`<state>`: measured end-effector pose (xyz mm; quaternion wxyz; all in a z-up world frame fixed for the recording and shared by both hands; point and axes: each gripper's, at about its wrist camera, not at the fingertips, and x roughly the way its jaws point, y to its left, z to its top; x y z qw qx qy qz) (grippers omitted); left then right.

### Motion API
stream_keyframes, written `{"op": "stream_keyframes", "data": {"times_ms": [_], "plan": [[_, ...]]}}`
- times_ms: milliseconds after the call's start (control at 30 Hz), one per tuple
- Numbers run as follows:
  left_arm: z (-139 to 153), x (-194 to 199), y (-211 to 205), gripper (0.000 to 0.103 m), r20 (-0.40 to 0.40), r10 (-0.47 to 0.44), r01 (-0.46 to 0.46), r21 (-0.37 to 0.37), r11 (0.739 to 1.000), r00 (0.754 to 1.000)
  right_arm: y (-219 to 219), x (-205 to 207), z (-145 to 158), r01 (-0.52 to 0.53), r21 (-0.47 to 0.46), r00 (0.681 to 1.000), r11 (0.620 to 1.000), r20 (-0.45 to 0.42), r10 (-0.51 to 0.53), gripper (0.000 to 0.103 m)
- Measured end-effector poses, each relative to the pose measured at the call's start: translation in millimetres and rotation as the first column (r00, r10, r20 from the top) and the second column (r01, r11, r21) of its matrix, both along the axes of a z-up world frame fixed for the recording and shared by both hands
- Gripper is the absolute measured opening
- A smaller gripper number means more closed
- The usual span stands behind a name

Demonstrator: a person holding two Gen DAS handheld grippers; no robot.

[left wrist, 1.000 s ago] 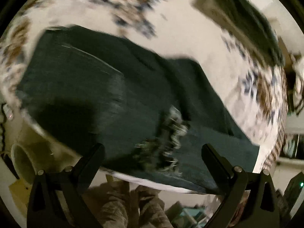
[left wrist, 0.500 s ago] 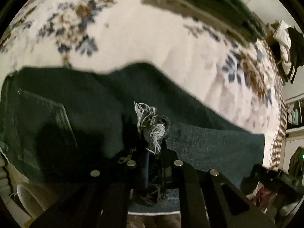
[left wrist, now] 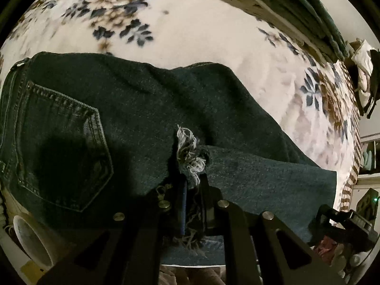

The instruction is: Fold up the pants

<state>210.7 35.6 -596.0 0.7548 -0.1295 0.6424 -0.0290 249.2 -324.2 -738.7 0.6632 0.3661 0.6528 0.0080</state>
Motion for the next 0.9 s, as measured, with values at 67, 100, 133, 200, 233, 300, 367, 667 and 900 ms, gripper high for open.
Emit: {"op": "stream_keyframes", "data": {"times_ms": [67,100,133,200,233,300,367,667,900], "plan": [[-1,1,-1,0.007,-0.004,0.011,-0.011,-0.009,1.0,1.0,-1,5,2,0.004,0.018,1.0,1.0,0.024,-0.004,0.034],[0,0,-1,0.007,-0.003,0.013,-0.013,-0.009,1.0,1.0,-1,7,5,0.005,0.013,0.999,1.0,0.036,-0.005,0.022],[1,-1,-3,0.007,-0.001,0.011,-0.011,-0.008,1.0,1.0,3,10,11,-0.008,-0.01,0.999,1.0,0.047,0.009,0.016],[5,-7,1,0.007,0.002,0.012,-0.012,-0.007,1.0,1.0,9,17,26,-0.029,-0.063,0.997,0.998,0.072,0.033,0.014],[5,-10,1,0.007,-0.003,0.021,-0.021,-0.02,1.0,1.0,11,21,33,-0.029,-0.075,0.996,0.997,0.086,0.036,0.013],[3,-8,-5,0.007,-0.008,0.03,-0.03,-0.034,0.999,1.0,5,26,43,-0.01,-0.069,0.995,0.998,0.1,0.017,0.013],[2,-10,-8,0.007,-0.011,0.037,-0.038,-0.045,0.998,0.999,-5,27,47,0.004,-0.068,0.995,0.998,0.1,0.002,0.013],[-8,-8,8,0.01,-0.041,0.09,-0.094,-0.109,0.99,0.995,11,23,32,-0.175,-0.228,0.983,0.958,0.021,0.185,0.036],[25,-29,58,0.07,-0.015,0.228,-0.227,-0.189,0.955,0.974,35,19,59,-0.249,-0.286,0.964,0.925,0.017,0.265,0.092]]}}
